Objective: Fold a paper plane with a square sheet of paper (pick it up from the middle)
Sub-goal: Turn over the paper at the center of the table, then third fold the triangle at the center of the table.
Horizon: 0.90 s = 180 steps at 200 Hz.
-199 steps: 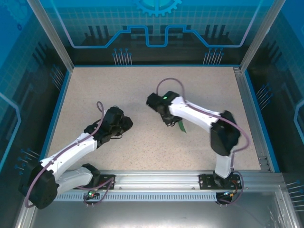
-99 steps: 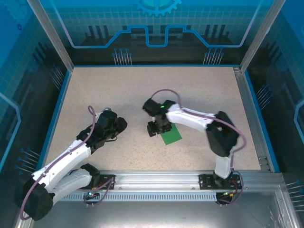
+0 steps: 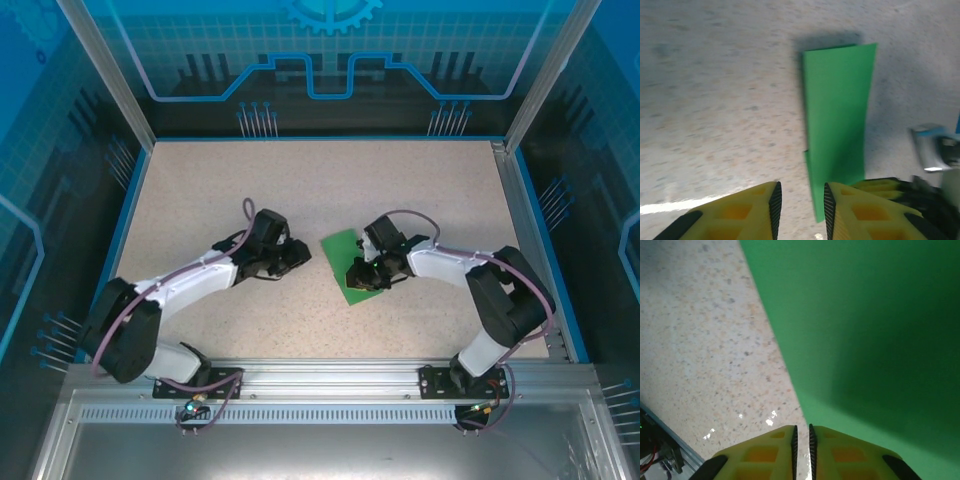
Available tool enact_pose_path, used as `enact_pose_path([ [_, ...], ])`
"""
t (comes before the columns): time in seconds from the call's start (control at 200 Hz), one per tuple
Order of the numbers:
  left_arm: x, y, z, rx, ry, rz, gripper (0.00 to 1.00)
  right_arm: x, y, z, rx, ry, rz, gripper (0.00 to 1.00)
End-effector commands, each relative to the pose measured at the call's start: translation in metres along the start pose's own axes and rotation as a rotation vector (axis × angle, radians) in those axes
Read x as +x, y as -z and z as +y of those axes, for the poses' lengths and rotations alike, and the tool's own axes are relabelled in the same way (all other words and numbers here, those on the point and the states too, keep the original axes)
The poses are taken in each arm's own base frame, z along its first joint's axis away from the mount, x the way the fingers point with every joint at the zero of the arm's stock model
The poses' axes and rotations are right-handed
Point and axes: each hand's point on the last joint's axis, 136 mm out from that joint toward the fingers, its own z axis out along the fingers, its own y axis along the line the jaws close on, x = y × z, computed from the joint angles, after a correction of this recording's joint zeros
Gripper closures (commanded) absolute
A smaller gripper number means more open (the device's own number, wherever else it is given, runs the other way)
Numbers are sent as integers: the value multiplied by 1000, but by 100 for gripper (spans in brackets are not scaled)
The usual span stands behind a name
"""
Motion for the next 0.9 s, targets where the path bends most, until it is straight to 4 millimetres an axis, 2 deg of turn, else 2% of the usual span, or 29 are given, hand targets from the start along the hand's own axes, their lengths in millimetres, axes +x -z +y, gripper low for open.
enact_pose_path([
  [0.0,3,-8,-23,56,-34,50,67,4,-18,2,-53,-58,10,84],
  [0.145,3,-17,-20,32,-12,67,67,7,-31,-3,-28,-138,-9,85],
  [0.3,2,-24,-18,10,-3,79,67,14,-41,-13,23,-323,-62,83],
  [0.395,0,-31,-20,8,-1,88,67,14,-47,-3,7,-370,-75,84],
  [0.45,-1,-36,-24,15,-4,99,67,12,-46,11,-31,-345,-91,83],
  [0.515,-3,-43,-28,19,-5,108,68,7,-35,27,-67,-290,-118,81],
  [0.565,-6,-47,-31,22,-9,110,69,5,-21,30,-55,-254,-147,80],
  [0.755,-21,-65,-37,1,-25,107,71,-7,37,1,-18,-205,-262,68],
  [0.795,-23,-69,-36,-11,-27,111,71,-10,44,-6,-6,-187,-261,64],
  [0.895,-24,-84,-29,-43,-19,130,72,-14,51,-16,-18,-161,-211,64],
])
